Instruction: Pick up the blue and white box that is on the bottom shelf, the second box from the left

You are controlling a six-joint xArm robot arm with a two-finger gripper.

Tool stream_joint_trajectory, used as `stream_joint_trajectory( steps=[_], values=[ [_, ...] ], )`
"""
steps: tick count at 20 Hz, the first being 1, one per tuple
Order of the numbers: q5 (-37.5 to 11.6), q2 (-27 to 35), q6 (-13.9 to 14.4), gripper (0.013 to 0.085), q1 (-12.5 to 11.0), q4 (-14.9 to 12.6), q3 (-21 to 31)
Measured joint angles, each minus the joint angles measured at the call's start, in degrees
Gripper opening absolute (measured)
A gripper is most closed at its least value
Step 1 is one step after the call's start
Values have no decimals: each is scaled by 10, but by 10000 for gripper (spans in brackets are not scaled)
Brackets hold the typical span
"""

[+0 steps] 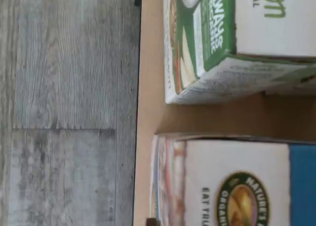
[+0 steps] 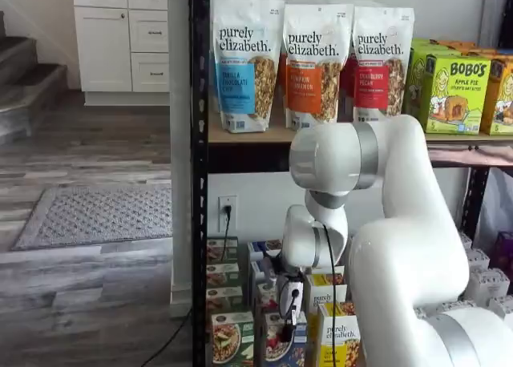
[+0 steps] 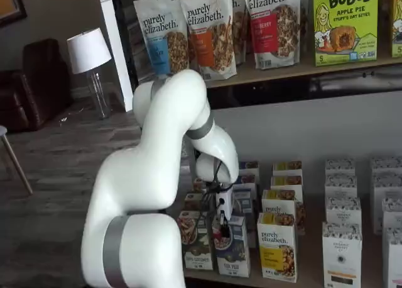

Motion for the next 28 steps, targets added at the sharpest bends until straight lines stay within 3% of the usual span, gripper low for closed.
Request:
stream_joint_trajectory(
  steps=[5, 7, 11, 23, 28],
  values=[
    [-4, -1, -2, 650, -1, 0, 3],
    [-3, -1, -2, 570, -2, 0, 3],
    [0, -3, -5, 490, -2, 3, 4],
    [-10, -19, -2, 490, 2, 4, 27],
    [-20, -48, -13, 490, 6, 19, 67]
  ],
)
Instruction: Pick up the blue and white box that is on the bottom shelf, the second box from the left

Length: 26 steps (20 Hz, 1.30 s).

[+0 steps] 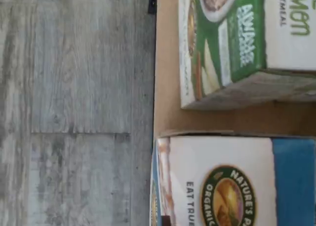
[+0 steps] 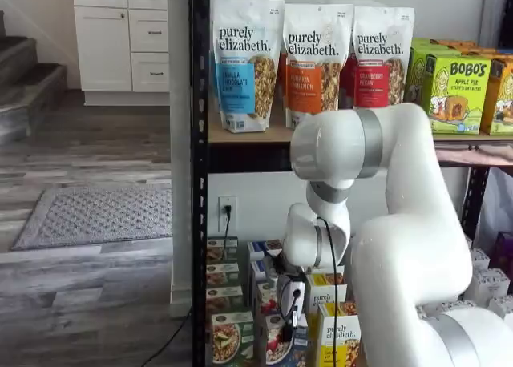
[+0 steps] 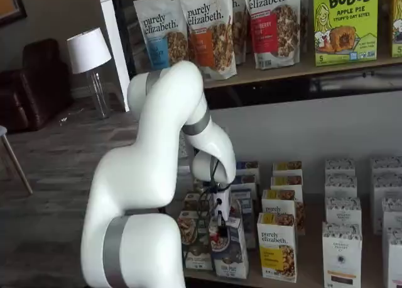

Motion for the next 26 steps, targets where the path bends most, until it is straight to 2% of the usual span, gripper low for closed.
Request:
stream_joint_trajectory(
  steps=[7, 17, 23, 26],
  values=[
    [-11, -82, -23, 490, 7, 30, 107],
    [-43, -207, -14, 490, 20, 31, 262],
    [-38, -298, -28, 490, 31, 57, 357],
    [-33, -350, -20, 490, 37, 57, 402]
  ],
)
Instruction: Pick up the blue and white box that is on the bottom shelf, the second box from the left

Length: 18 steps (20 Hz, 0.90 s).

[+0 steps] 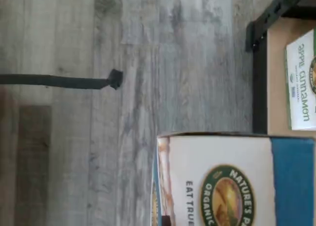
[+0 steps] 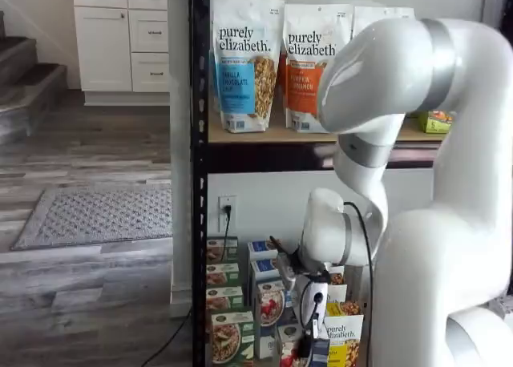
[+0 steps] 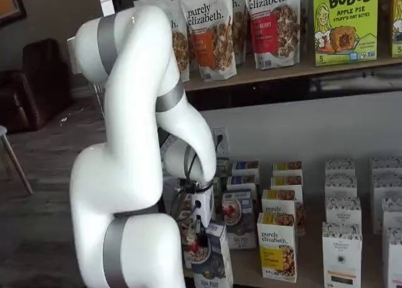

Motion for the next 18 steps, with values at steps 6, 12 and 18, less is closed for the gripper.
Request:
stream_joint_trajectory(
  steps=[6, 12, 18],
  values=[
    [33, -122, 37, 490, 12, -21, 82],
    [97, -248, 91, 490, 13, -71, 131],
    [200, -361, 116, 490, -3, -108, 136]
  ],
)
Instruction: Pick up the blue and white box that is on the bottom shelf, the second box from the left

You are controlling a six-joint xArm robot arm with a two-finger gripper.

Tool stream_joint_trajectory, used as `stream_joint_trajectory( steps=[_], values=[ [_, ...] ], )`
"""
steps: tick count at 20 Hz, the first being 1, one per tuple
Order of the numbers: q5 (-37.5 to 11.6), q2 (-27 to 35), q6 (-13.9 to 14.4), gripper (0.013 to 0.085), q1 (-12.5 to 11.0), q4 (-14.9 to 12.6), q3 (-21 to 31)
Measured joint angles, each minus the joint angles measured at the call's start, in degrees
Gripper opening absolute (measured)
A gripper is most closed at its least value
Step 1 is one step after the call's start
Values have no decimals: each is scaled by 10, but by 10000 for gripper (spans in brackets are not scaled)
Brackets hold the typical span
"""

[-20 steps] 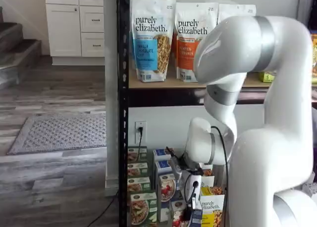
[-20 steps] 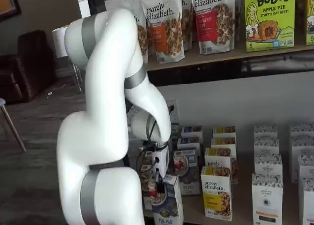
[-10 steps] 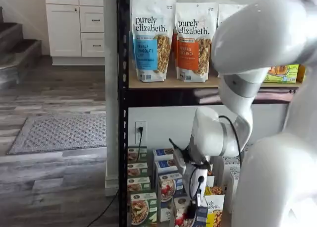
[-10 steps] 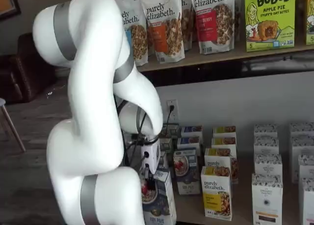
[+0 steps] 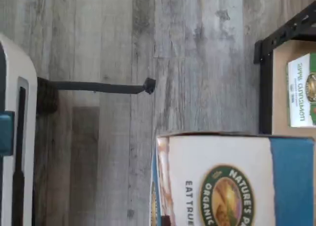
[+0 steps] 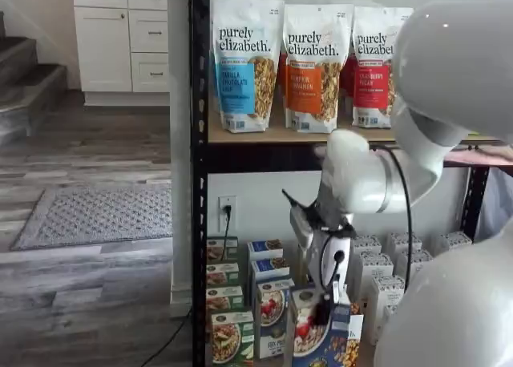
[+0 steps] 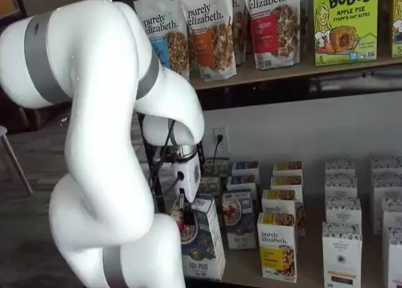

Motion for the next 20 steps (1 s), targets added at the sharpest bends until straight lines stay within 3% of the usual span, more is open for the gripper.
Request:
stream_joint_trajectory(
  steps=[9, 20],
  values=[
    [106, -61, -6, 490, -16, -1, -49],
    [202, -79, -4, 490, -20, 9, -128]
  ],
)
